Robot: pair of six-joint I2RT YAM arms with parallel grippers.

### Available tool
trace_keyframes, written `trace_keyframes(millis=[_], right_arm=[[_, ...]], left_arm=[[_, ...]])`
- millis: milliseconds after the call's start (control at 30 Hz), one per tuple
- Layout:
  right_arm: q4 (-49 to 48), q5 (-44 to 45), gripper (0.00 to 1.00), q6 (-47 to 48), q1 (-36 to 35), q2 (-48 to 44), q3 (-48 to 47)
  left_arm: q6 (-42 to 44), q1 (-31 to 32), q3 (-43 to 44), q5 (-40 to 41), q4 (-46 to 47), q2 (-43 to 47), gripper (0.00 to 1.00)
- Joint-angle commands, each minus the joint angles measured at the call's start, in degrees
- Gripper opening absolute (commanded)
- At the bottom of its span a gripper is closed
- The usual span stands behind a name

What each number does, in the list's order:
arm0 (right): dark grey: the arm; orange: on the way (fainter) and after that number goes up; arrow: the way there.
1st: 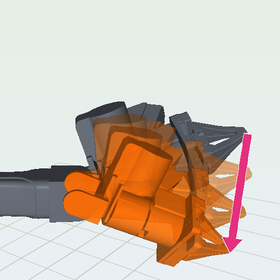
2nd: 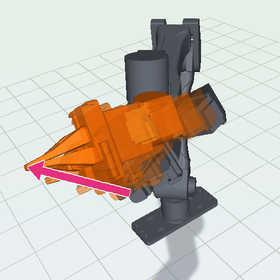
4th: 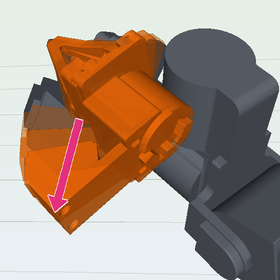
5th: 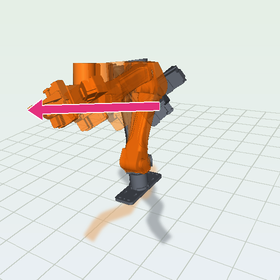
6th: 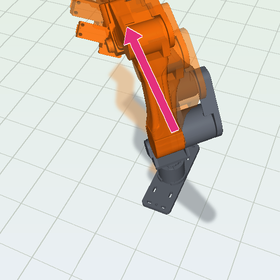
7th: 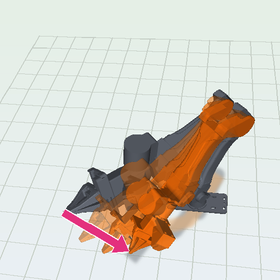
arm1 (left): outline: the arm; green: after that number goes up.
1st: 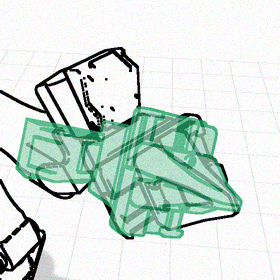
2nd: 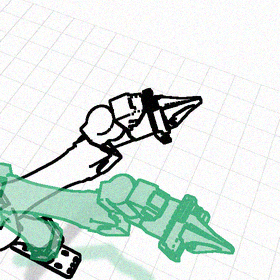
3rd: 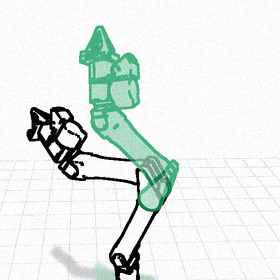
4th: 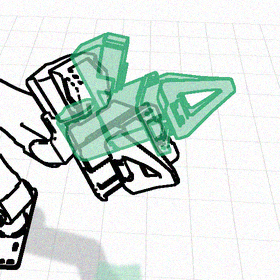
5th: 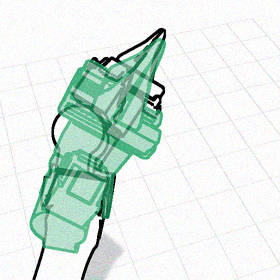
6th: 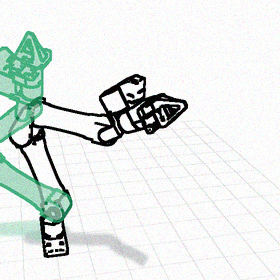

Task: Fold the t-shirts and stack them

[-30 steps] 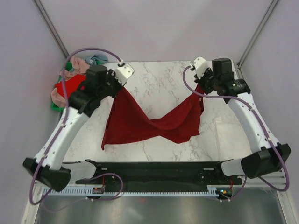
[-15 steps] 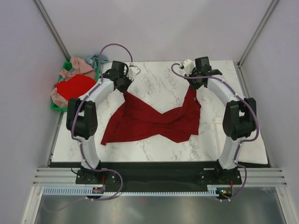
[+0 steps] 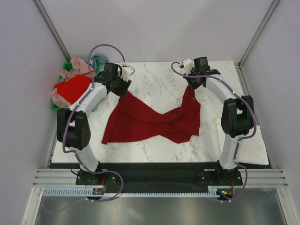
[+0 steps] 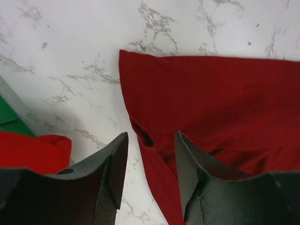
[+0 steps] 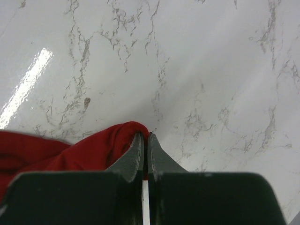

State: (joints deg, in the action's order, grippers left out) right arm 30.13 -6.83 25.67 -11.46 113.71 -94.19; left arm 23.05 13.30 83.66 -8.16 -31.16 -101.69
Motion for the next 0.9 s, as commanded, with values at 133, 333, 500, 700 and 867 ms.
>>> trace_keyframes(millis=[133,333,500,700,867], right_arm=[[-1.4,-2.5,0.00,-1.5,0.0,-5.3,3.3],[-1.5,-2.5,0.00,-1.2,0.0,-6.5,4.3],[-1.5,-2.5,0.00,-0.8,0.0,-6.9,4.7],[-1.5,-3.0,0.00,-1.0,0.0,-6.5,4.3],[-1.4,-3.2,0.00,-1.0,0.0,-6.1,4.2]], left_arm=[[-1.3,0.2,-2.9,4.9,-3.2,-2.0,0.52],[-2.7,0.1,-1.3,6.2,-3.9,-6.2,0.52],[-3.2,0.1,-0.8,6.7,-3.9,-7.3,0.50],[-3.7,0.1,-0.4,7.1,-3.9,-7.0,0.25],[-4.2,0.0,-0.3,7.1,-3.9,-6.2,0.17]])
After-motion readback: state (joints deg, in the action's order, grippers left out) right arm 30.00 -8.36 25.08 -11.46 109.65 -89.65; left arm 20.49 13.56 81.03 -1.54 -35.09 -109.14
